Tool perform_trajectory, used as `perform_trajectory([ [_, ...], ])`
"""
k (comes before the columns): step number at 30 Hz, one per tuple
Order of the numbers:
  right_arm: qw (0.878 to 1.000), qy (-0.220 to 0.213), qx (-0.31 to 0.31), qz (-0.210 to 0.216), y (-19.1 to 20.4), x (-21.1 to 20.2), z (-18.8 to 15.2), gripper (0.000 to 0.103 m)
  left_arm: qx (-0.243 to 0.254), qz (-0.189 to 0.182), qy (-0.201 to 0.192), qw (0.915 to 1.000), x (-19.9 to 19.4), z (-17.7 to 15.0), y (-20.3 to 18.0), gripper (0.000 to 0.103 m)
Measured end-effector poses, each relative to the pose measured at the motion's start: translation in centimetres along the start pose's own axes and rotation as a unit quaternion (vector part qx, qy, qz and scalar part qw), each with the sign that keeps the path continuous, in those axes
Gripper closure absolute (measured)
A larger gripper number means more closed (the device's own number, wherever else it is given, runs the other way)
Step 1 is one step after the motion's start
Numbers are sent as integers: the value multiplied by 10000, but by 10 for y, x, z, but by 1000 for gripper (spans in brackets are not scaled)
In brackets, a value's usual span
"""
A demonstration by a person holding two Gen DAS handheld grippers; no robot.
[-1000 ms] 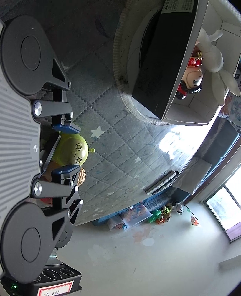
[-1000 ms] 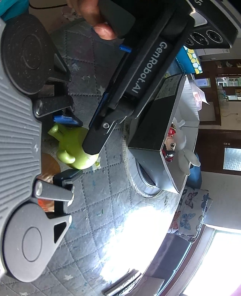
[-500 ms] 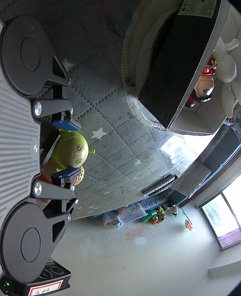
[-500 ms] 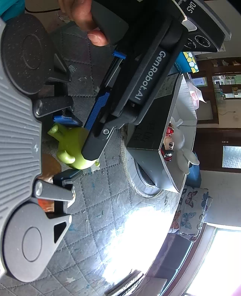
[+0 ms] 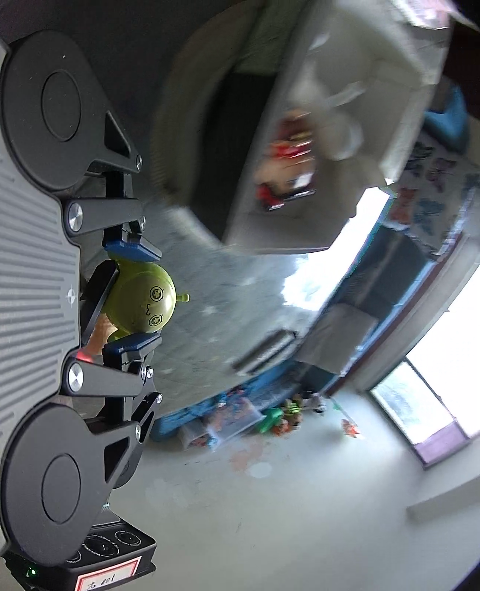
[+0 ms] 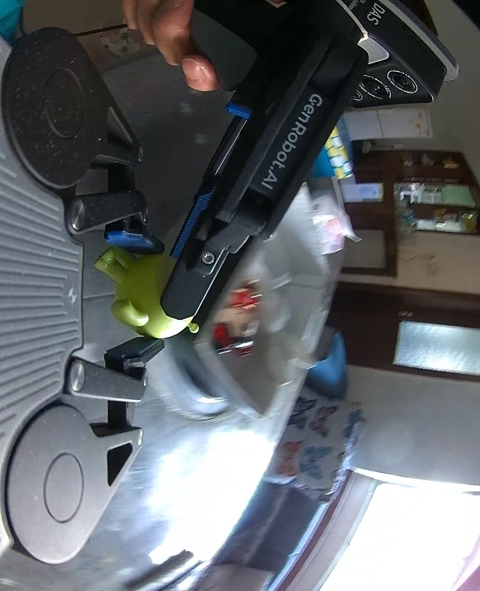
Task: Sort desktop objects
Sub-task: 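Carry the green alien figure with the left tool over the shoebox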
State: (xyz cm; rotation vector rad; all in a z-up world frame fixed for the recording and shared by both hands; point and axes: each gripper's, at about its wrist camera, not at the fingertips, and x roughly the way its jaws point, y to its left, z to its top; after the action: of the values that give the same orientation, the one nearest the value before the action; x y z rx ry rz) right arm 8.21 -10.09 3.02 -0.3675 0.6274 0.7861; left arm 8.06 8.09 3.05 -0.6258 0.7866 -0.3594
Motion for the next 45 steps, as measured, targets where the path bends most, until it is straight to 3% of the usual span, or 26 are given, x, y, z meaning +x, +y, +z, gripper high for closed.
perform_trajectory([
  [8, 9983, -376, -350, 272, 13, 44, 71, 54, 99, 436, -560, 9974, -32, 65, 28, 58],
  [17, 9973, -172, -257, 660, 8, 125, 117, 54, -329, 681, -440, 9962, -15, 119, 93, 58],
  [30, 9924, 472, 88, 1132, -9, 186, 112, 54, -660, 918, -29, 9936, 11, 124, 137, 58],
  [45, 9921, 518, 226, 1121, -13, 179, 107, 51, -396, 1177, 71, 9922, 16, 123, 126, 58],
])
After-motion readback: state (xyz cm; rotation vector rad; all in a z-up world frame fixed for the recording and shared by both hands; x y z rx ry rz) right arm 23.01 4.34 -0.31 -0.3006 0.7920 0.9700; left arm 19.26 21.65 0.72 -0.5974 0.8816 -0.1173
